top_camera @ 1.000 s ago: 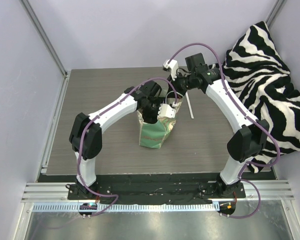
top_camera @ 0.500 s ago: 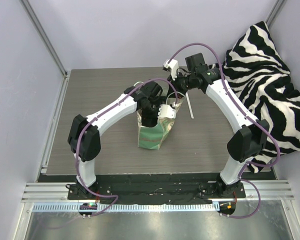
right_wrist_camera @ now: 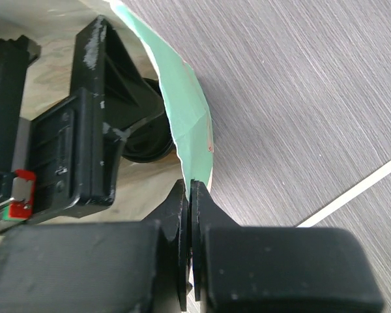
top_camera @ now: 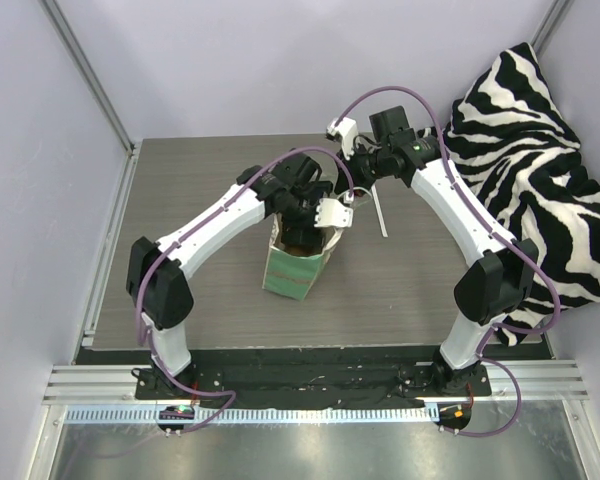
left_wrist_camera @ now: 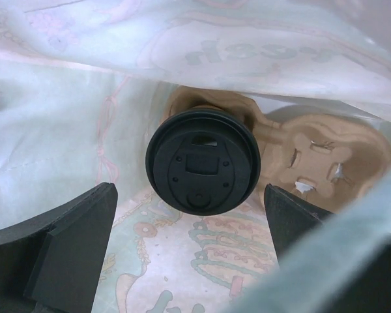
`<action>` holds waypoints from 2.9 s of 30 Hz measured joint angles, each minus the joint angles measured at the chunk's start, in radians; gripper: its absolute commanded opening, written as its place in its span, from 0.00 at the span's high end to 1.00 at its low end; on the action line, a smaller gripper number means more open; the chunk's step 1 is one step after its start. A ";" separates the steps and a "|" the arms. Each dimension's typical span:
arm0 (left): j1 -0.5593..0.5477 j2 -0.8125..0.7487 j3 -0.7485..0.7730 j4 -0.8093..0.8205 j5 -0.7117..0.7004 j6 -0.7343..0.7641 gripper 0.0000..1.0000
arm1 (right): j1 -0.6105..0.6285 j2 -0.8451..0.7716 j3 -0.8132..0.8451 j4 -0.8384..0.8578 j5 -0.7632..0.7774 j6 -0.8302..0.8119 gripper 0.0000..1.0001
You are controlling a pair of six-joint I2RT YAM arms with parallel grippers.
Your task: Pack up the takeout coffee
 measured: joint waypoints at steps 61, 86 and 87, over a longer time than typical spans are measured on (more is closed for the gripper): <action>0.159 -0.264 0.162 0.547 -0.068 -0.669 0.00 | 0.041 -0.024 0.046 0.045 0.049 0.038 0.42; 0.493 -0.160 0.185 0.343 -0.149 -1.129 0.00 | -0.247 0.041 0.342 0.107 0.305 0.354 0.35; 0.520 -0.154 0.181 0.328 -0.148 -1.157 0.00 | -0.266 0.062 0.328 0.099 0.337 0.350 0.35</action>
